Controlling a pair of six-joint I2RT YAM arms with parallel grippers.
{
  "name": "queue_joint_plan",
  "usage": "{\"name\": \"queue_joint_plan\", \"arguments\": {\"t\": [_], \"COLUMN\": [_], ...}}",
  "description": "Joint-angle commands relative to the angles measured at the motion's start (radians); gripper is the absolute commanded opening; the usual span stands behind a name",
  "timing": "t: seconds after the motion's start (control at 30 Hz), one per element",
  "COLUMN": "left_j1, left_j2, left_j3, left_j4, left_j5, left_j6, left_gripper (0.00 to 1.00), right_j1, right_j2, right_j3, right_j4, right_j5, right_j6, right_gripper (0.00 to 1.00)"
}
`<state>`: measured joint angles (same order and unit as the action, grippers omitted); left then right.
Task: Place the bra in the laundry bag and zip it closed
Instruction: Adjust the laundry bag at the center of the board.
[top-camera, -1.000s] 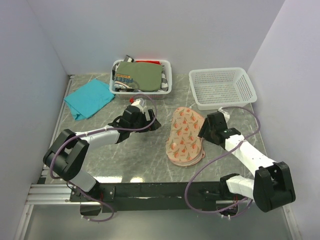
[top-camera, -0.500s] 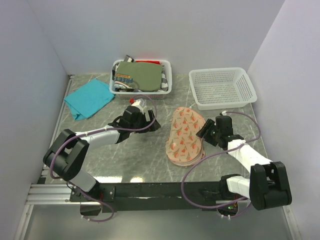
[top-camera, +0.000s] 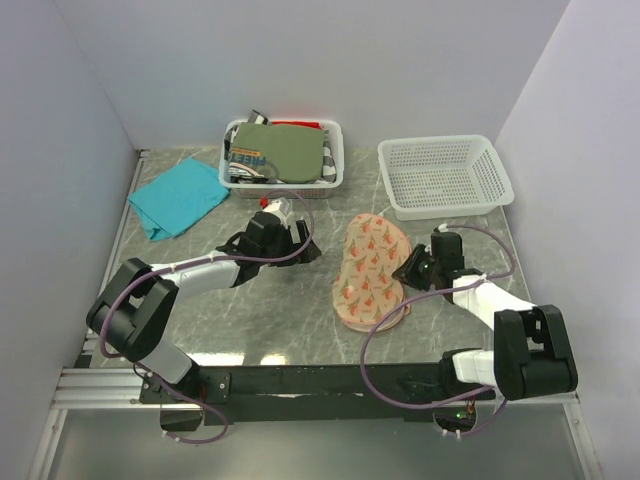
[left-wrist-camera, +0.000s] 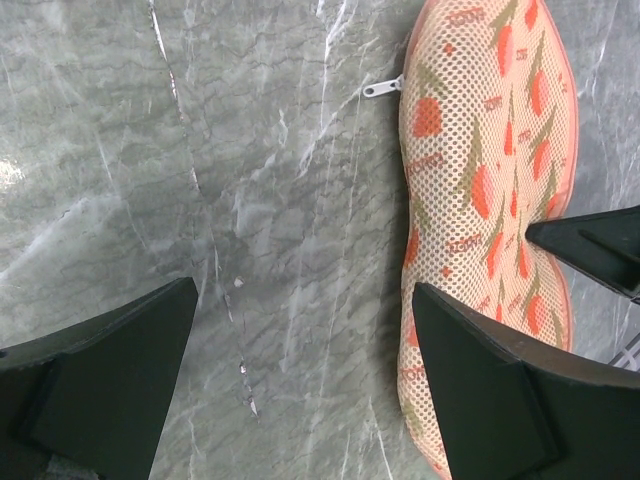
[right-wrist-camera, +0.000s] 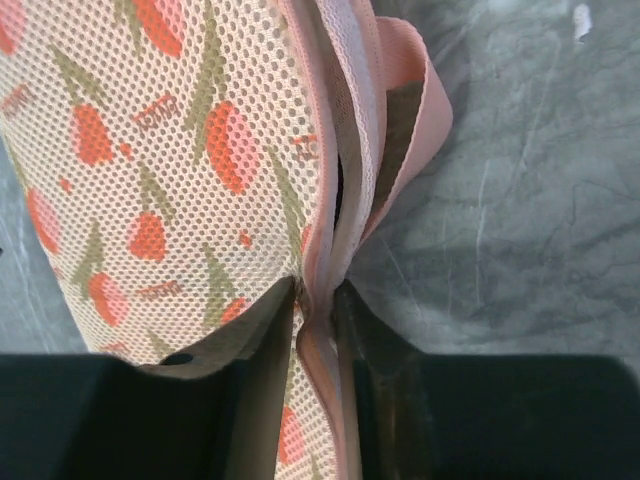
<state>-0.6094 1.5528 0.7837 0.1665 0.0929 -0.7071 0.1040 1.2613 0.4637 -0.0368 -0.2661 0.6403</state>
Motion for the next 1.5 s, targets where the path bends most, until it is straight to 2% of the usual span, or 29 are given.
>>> {"name": "queue_joint_plan", "arguments": {"t": [0.0,0.03,0.13,0.23,0.4,0.5,0.67,0.8,1.1,1.27,1.3,1.37,1.4,1.47], "left_j1": [0.000,0.000,0.002,0.000,0.002,0.002,0.002,0.008,0.103,0.157,0.168,0.175,0.180,0.183], "left_j2": [-0.007,-0.005,-0.005,-0.013,-0.036,-0.057,-0.134,-0.212,-0.252,-0.188,-0.157,-0.125,-0.111,-0.083], "left_j3": [0.032,0.032,0.031,0.031,0.019,0.009,-0.020,-0.037,-0.046,-0.061,-0.060,-0.040,-0.034,-0.021], "left_j4": [0.010,0.011,0.010,0.004,-0.004,-0.016,-0.031,-0.059,-0.076,0.014,0.028,0.041,0.050,0.063], "left_j5": [0.008,0.008,0.008,-0.001,-0.015,-0.031,-0.090,-0.179,-0.180,-0.085,-0.075,-0.047,-0.039,-0.019], "left_j6": [0.020,0.020,0.018,0.021,0.021,0.020,0.015,0.024,0.075,0.089,0.090,0.093,0.093,0.090], "left_gripper": [0.96,0.96,0.96,0.96,0.96,0.96,0.96,0.96,0.96,0.96,0.96,0.96,0.96,0.96], "right_j1": [-0.006,-0.006,-0.006,-0.006,0.020,0.078,0.178,0.253,0.339,0.356,0.356,0.359,0.359,0.358], "right_j2": [0.030,0.035,0.067,0.125,0.251,0.311,0.346,0.400,0.481,0.490,0.489,0.465,0.452,0.399], "right_j3": [0.027,0.036,0.068,0.119,0.238,0.321,0.381,0.489,0.667,0.702,0.708,0.699,0.682,0.661], "right_j4": [0.035,0.035,0.035,0.020,-0.039,-0.127,-0.153,-0.245,-0.388,-0.399,-0.399,-0.381,-0.370,-0.351], "right_j5": [-0.047,-0.051,-0.079,-0.142,-0.257,-0.199,-0.153,-0.104,0.002,0.085,0.088,0.114,0.132,0.165], "right_j6": [-0.039,-0.045,-0.080,-0.129,-0.230,-0.281,-0.312,-0.382,-0.516,-0.532,-0.527,-0.487,-0.476,-0.443], "right_gripper": [0.22,0.16,0.09,0.05,0.05,0.05,0.06,0.08,0.08,0.15,0.22,0.28,0.37,0.43]}}
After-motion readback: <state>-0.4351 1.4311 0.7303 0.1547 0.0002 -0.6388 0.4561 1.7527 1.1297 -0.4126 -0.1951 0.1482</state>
